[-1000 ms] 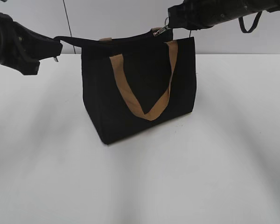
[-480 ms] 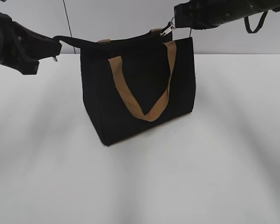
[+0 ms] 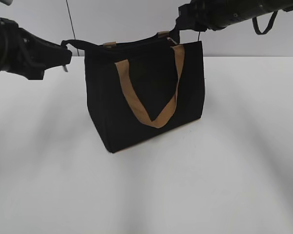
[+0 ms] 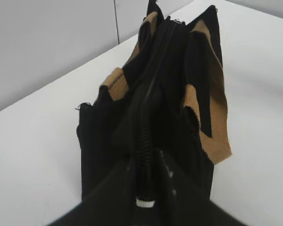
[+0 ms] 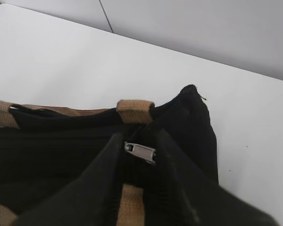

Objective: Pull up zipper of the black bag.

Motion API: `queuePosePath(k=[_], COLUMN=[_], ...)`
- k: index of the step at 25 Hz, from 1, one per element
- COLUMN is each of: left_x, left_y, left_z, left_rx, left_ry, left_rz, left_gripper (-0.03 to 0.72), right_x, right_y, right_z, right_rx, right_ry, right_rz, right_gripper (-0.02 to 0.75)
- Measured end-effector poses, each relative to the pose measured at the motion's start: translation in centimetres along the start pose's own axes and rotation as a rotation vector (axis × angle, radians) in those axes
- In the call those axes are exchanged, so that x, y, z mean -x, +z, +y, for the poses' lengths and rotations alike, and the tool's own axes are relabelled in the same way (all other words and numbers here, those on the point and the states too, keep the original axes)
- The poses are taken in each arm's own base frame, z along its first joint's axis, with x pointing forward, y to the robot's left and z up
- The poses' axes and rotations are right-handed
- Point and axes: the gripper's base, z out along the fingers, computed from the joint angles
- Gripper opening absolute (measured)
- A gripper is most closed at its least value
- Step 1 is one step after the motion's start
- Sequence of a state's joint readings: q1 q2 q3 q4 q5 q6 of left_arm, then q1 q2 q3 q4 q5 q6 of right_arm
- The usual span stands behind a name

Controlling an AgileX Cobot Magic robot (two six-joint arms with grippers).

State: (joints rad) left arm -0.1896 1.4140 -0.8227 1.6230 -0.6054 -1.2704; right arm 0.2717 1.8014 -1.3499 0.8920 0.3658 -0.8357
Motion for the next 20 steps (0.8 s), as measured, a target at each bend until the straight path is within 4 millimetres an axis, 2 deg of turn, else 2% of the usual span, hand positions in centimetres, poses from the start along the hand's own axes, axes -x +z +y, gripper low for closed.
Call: queuePosePath(k=[3,6,8,15,20], left_x=[0.1,0.4,0.6,-0.1,-1.1], left_y=[0.1,0.2,0.2,0.1,-0.1], left_z=[0.2,0.4,0.5,1.3,2.1], left_rx=[0.01,0.023,0.03,0.125,0.237], left_ry=[-0.059,-0.15,-0.213,-0.411,-0.547], left_rz=[-0.027,-0.068,-0.088,-0.029,0.044], left_gripper=[0.24,0.411,0.465,0.498,0.501], right_x=[0.4,0.6,0.7,0.8,0.3], right_y=[-0.6,-1.3,-1.8,-5.0,-8.3], right_z=[0.3,0.7,0.9,1.5,0.3], right_rx=[0.011,0.031,0.044,0.041,-0.042], right_ry=[-0.005,-0.022,-0.063,-0.132,-0.065], right_rz=[-0.007,-0.001,0.017,0.133,0.279], right_gripper=[0.307,0.349,0.358,0.362,0.364])
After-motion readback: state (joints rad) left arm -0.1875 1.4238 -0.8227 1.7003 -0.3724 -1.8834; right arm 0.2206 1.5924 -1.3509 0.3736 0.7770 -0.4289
